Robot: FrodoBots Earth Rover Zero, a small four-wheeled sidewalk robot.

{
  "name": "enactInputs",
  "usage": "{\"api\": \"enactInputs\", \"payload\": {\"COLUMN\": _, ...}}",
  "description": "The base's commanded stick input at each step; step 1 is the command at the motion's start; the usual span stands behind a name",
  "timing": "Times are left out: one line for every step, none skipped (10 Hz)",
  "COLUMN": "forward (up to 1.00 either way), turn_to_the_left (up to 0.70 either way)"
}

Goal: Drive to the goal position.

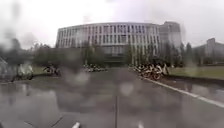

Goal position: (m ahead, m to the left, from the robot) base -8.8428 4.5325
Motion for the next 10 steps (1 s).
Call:
{"api": "enactInputs", "payload": {"forward": 0.7, "turn_to_the_left": 0.01}}
{"api": "enactInputs", "payload": {"forward": 0.69, "turn_to_the_left": 0.01}}
{"api": "enactInputs", "payload": {"forward": 0.69, "turn_to_the_left": 0.01}}
{"api": "enactInputs", "payload": {"forward": 0.69, "turn_to_the_left": 0.01}}
{"api": "enactInputs", "payload": {"forward": 0.69, "turn_to_the_left": 0.01}}
{"api": "enactInputs", "payload": {"forward": 0.7, "turn_to_the_left": 0.01}}
{"api": "enactInputs", "payload": {"forward": 0.7, "turn_to_the_left": 0.01}}
{"api": "enactInputs", "payload": {"forward": 0.7, "turn_to_the_left": 0.01}}
{"api": "enactInputs", "payload": {"forward": 0.7, "turn_to_the_left": 0.01}}
{"api": "enactInputs", "payload": {"forward": 0.7, "turn_to_the_left": 0.01}}
